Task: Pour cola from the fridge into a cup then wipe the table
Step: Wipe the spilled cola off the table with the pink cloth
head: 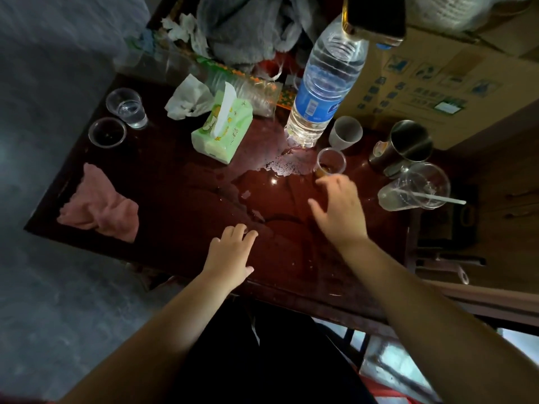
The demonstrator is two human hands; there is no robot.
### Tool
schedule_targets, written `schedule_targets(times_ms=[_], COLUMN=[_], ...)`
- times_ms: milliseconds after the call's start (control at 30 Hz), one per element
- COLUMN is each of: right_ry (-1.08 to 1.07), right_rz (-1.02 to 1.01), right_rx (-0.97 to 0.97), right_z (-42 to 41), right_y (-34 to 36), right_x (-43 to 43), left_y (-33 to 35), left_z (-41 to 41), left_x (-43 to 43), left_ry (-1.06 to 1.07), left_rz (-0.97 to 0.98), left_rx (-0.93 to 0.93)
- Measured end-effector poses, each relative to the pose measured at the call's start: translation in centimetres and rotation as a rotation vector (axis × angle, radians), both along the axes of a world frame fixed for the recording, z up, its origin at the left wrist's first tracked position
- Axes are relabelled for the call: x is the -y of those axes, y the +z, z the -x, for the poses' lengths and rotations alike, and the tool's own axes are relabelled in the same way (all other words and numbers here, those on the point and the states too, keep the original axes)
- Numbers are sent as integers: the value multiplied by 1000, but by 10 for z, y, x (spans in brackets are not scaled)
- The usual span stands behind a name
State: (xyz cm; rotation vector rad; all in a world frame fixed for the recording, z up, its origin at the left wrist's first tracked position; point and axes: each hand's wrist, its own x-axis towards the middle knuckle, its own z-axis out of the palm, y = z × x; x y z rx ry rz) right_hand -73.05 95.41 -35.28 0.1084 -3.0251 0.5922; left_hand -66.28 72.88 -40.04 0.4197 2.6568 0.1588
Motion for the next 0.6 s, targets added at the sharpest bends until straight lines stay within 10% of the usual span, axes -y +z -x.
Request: schedule_targets(times_ms=[600], right_ry=[-126], right_rz=[70], right_rx=[147], right_z=[79], right_y=[-13], right_x=[-16], left_y=[1], left_z=[-2], left_x=[-2], left_ry=[85], left_rz=[-56], left_rx=[10])
